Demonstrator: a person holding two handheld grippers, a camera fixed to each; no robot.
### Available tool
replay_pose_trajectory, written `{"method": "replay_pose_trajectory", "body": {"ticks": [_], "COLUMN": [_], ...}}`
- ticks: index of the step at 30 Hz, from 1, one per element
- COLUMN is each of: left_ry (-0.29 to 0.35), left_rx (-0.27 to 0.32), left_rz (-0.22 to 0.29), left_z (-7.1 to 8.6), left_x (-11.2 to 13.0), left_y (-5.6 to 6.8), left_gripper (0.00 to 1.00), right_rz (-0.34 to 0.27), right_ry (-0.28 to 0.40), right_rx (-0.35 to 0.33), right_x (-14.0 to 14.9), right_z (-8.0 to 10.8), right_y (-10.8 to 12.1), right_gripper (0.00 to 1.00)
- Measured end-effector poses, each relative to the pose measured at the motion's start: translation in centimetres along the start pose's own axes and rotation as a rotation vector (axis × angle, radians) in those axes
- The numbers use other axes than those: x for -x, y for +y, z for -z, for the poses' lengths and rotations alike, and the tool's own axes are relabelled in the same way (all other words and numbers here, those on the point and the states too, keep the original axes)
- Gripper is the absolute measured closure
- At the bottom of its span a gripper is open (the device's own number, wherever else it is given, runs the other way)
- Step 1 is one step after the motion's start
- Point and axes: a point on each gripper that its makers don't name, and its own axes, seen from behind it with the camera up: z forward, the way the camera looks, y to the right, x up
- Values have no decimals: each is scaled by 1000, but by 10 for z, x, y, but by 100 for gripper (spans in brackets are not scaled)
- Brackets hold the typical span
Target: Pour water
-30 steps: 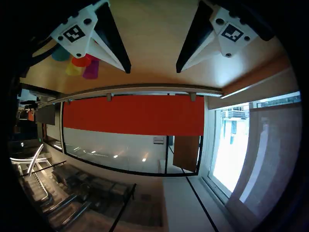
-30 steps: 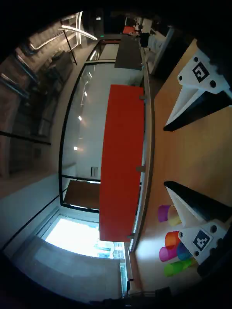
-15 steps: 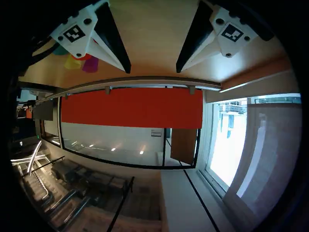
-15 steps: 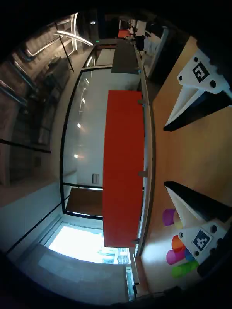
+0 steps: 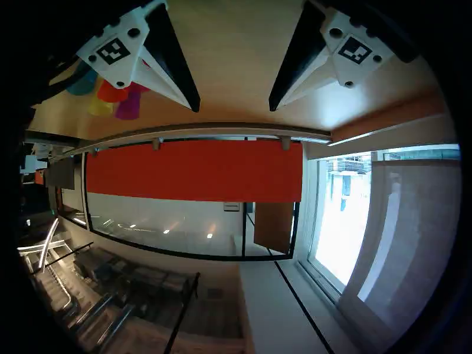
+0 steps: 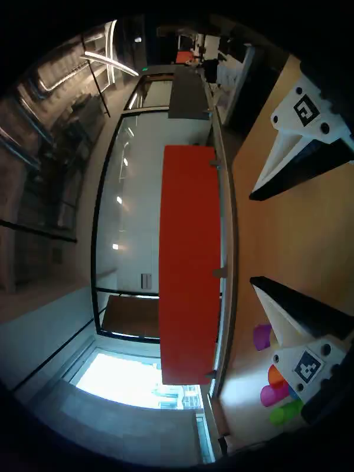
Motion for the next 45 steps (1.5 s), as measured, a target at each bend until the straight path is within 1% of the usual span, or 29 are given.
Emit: {"method": "replay_pose_trajectory", "body": {"ticks": [8,15,23,29,38,45], "left_ry": [-36,-30,-39,-49,-54,-57], "left_rx": [-6,-13,-26,-29,-29,-28], "left_rz": [-1,-12,-21,-26,-28,-30], "left_z": [-2,-4,-5,-5,-6,-6], "left_x": [22,21,28,29,31,32], "left_y": [-3,-4,-9,-10,-11,-10], "left_gripper": [14,14,14,14,14,14], "right_rz": [6,3,2,4,5,11], "right_ry": [-8,-11,-19,-22,-12,13], "right_rx": [10,14,15,16,4,-5], "right_x": [6,6,8,9,4,1], "right_z": [2,2,2,3,3,5], "right_y": [3,6,8,7,2,0], "right_gripper": [0,0,1,0,0,0]}}
